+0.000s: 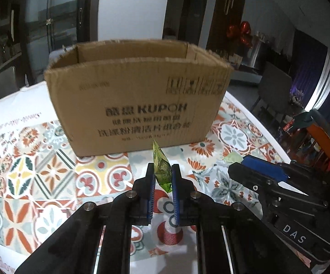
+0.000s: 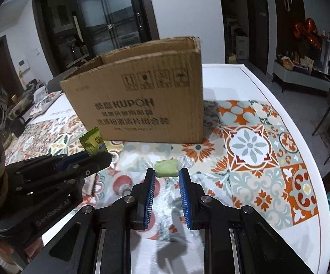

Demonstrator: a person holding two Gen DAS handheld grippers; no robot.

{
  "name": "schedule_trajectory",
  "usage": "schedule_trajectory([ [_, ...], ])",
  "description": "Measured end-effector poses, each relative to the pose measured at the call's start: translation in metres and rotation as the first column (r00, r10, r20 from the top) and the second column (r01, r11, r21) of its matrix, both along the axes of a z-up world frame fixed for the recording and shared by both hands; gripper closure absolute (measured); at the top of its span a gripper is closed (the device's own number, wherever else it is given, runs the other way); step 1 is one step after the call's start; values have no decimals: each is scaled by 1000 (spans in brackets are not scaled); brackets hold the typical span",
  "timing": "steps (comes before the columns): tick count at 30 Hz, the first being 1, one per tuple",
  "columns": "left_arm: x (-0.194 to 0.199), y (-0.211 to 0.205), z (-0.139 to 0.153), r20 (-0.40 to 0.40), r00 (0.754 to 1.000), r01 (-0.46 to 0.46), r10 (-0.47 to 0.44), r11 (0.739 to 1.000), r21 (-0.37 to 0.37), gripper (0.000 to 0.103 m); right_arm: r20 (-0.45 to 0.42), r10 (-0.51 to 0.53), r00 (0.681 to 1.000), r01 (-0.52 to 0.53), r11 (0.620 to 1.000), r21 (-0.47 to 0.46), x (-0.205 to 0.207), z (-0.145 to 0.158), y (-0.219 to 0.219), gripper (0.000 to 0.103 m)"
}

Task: Organize snacks
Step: 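Carry both green items over the box and open both tools to release them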

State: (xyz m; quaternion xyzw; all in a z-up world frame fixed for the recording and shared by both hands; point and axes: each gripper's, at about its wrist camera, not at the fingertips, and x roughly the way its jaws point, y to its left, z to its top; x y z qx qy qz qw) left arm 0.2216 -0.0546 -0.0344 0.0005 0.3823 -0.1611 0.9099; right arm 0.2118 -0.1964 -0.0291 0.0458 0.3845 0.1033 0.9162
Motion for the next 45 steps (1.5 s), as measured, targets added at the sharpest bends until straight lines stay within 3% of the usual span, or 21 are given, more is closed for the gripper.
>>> schedule_trajectory([
  [11,0,20,66,106,994,-28,28,1000,2,89,87,44,995,-49,998,47,12,53,12,80],
  [26,45,36,125,162,986,-39,35,999,20,88,176,114,978,-111,993,-30,60,125,36,80],
  [31,65,37,132,173,984,-41,37,999,25,88,153,139,978,-135,990,-39,81,131,40,80],
  [39,109,32,121,110,993,-37,33,999,34,88,78,133,988,-131,991,-24,117,115,36,80],
  [41,118,29,118,97,995,-44,38,997,58,84,77,117,990,-115,993,-19,122,113,33,80],
  [42,118,29,115,100,994,-57,49,996,74,71,70,105,992,-104,994,-20,127,111,32,79],
  [43,119,30,115,107,992,-81,72,993,89,53,59,97,994,-96,995,-22,129,110,32,71],
  [44,118,32,115,118,989,-97,86,991,88,49,51,89,995,-88,996,-23,131,108,30,58],
  [45,113,35,115,128,987,-103,92,991,82,49,50,75,996,-74,997,-20,131,107,29,55],
])
